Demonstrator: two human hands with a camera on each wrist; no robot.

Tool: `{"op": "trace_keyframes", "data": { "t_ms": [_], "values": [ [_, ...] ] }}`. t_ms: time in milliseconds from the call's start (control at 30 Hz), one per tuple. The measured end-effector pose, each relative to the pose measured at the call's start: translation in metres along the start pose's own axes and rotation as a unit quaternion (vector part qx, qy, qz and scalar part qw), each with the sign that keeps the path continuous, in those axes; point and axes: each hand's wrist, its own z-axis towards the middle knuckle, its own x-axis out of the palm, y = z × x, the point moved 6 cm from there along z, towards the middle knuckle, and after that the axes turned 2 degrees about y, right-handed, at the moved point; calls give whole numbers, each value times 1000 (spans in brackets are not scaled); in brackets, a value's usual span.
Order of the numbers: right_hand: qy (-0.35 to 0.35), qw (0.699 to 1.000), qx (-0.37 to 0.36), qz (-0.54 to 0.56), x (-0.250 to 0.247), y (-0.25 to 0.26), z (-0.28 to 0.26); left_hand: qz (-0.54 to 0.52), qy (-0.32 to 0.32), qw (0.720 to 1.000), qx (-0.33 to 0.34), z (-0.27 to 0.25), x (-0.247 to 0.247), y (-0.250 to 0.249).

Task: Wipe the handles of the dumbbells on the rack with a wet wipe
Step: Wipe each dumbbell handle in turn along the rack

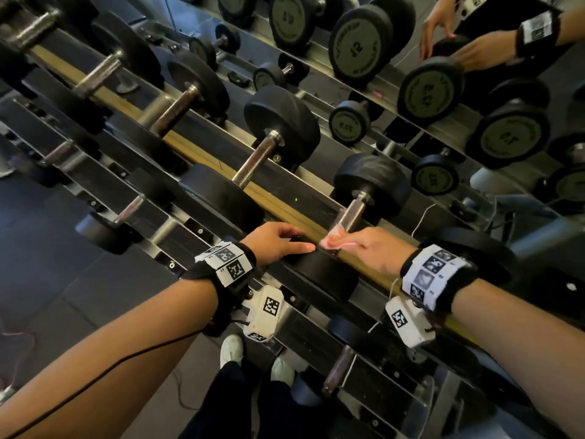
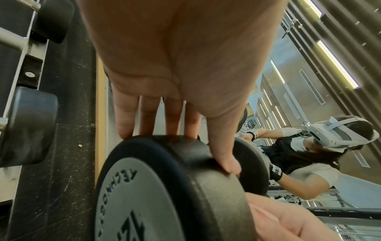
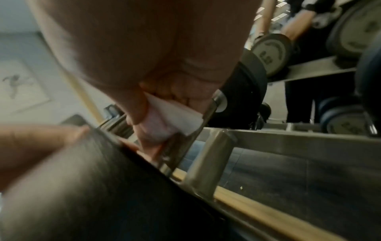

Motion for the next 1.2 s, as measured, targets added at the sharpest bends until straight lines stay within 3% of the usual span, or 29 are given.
{"op": "trace_keyframes", "data": {
  "t_ms": [100,167,233,300,367,467,533,667,800,967,1200],
  "values": [
    [-118,986,-44,112,-23,0,-2,18,6,1000,5,-1,-2,-11],
    [-173,982,-48,61,-26,-5,-1,12,5,1000,7,-1,-3,-15],
    [-134,983,-86,-88,-3,-5,3,18,5,1000,8,-1,-2,-18],
    [-98,980,-109,-132,22,-13,4,18,9,1000,6,0,-2,-20],
    [-94,989,-84,-80,29,-28,0,21,16,1000,6,0,0,-22],
    [-78,993,-27,88,23,-46,-16,30,20,999,11,2,2,-27],
    [-145,977,-36,152,10,-54,-29,37,22,999,13,4,4,-32],
    [-295,943,-12,151,-12,-63,-41,64,31,997,18,9,10,-33],
    [-377,891,64,244,-11,-77,-23,85,6,996,24,8,9,-20],
    [-396,832,72,381,-1,-74,4,73,-29,997,21,6,7,-7],
    [-323,820,-5,472,17,-69,30,64,-18,998,19,9,6,-4]
  ]
}}
